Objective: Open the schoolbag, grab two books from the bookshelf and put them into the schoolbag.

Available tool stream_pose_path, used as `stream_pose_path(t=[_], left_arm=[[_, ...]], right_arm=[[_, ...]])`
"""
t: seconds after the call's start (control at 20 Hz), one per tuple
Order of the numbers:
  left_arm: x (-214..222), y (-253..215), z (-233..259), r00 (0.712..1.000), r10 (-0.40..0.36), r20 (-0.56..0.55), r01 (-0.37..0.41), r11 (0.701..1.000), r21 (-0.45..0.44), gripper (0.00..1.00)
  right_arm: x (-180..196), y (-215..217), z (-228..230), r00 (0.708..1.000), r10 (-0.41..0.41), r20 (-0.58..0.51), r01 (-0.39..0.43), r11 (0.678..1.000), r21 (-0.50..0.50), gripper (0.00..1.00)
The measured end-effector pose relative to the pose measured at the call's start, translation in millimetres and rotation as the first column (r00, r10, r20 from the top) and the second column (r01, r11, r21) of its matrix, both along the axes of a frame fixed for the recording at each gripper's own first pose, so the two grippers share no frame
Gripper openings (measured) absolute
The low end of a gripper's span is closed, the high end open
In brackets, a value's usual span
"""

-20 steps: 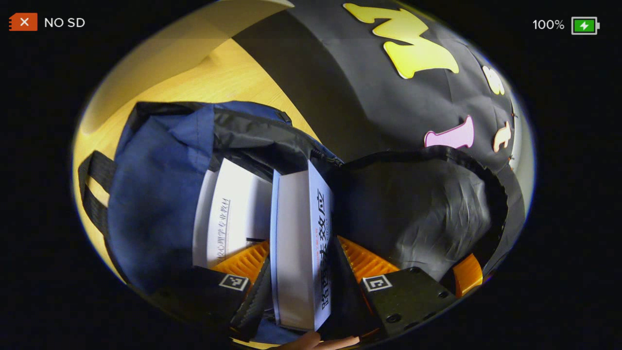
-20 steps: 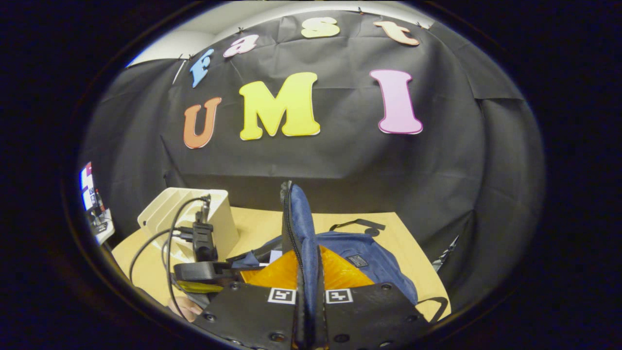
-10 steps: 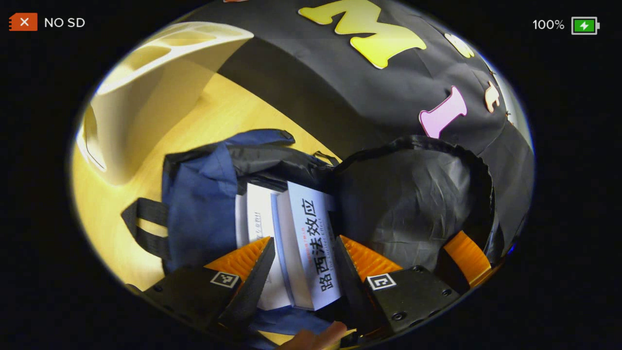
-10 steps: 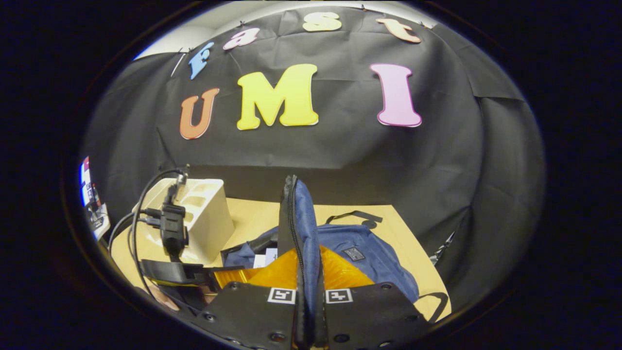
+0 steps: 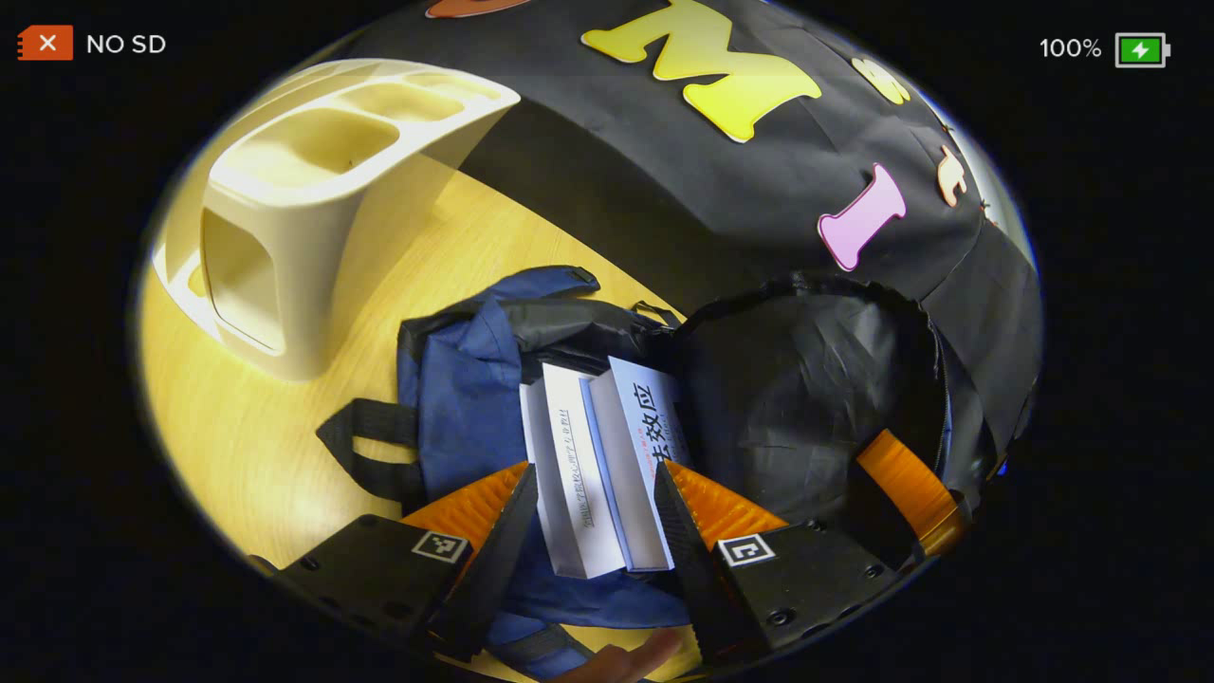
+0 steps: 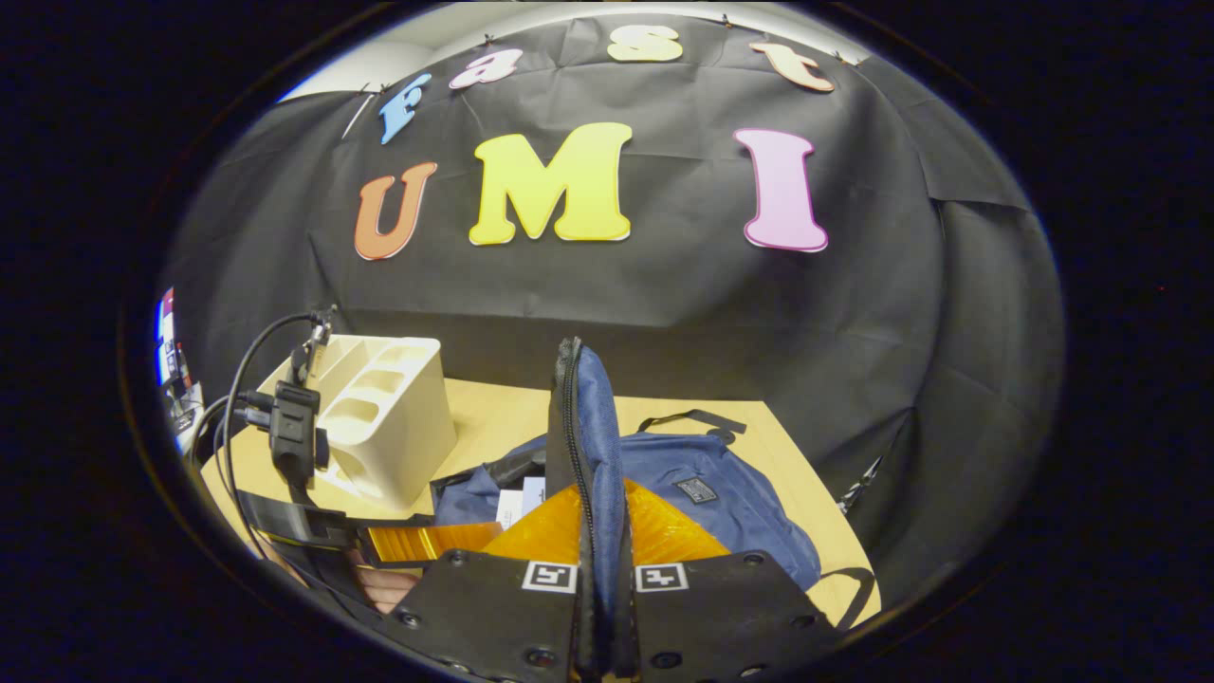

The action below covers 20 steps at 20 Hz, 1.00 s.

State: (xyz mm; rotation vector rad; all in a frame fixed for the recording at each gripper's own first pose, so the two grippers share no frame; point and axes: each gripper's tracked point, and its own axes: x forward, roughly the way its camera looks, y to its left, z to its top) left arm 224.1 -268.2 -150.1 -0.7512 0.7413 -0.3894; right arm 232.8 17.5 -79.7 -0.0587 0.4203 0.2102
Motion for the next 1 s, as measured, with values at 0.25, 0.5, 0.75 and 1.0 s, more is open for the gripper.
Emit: stream_pose_path(t=[0.25,0.5,0.75,1.0], left_arm=[[-9.1,-18.5,-14.2,0.996,-0.042,-0.080,0.036,0.996,-0.083,0.81],[-20.3,1.0,-3.6,1.000,-0.023,-0.008,0.023,0.999,-0.025,0.81],[-39.3,42.9,14.1,0.995,0.023,0.098,-0.029,0.998,0.057,0.81],[-65.9,89.2,34.8,0.975,0.075,0.210,-0.096,0.991,0.092,0.81]], right_arm=[[-7.8,5.9,-1.6,1.000,0.002,-0.008,-0.002,1.000,-0.023,0.08],[-14.6,14.0,-11.2,1.000,0.001,-0.021,-0.002,0.998,-0.061,0.08],[-24.1,5.0,-31.4,0.998,-0.043,-0.047,0.041,0.999,-0.033,0.09],[-40.8,5.5,-46.9,0.994,-0.068,-0.082,0.069,0.998,0.011,0.09]])
